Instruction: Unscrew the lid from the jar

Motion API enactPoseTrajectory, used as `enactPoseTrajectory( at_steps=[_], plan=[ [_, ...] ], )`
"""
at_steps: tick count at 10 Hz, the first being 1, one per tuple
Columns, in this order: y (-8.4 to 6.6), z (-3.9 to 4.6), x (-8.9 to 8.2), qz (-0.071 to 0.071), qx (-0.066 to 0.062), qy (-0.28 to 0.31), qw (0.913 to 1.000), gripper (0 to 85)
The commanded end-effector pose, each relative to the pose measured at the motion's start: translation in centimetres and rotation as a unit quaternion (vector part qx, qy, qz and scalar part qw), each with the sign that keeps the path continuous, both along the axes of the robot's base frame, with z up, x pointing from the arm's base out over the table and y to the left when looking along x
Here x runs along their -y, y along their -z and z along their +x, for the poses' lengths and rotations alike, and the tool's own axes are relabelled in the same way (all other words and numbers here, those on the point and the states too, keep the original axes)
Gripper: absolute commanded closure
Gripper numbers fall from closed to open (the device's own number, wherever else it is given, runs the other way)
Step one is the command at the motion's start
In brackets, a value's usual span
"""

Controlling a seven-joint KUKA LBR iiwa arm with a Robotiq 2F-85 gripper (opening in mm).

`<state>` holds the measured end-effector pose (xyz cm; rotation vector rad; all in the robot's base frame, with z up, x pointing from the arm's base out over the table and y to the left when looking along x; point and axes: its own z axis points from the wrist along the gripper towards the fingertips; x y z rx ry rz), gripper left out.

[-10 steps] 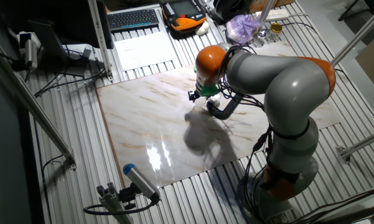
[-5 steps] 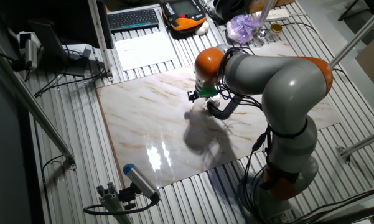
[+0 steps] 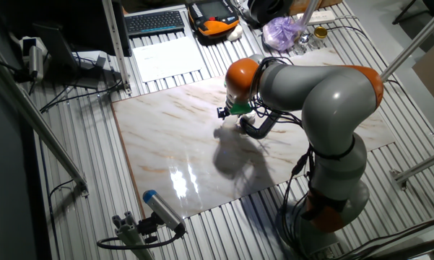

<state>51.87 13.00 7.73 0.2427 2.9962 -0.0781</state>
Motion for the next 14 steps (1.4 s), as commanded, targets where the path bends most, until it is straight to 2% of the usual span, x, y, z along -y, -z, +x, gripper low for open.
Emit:
enactPoseTrajectory(
  at_steps=[1, 8, 14],
  plan=[
    [0.1, 0.03, 0.0, -0.001, 0.0, 0.0, 1.0, 85.0],
    [1.6, 0.38, 0.2, 0.004, -0.001, 0.009, 1.0, 85.0],
    [2.5, 0.46, 0.3, 0.007, 0.007, 0.011, 0.9999, 85.0]
  ],
)
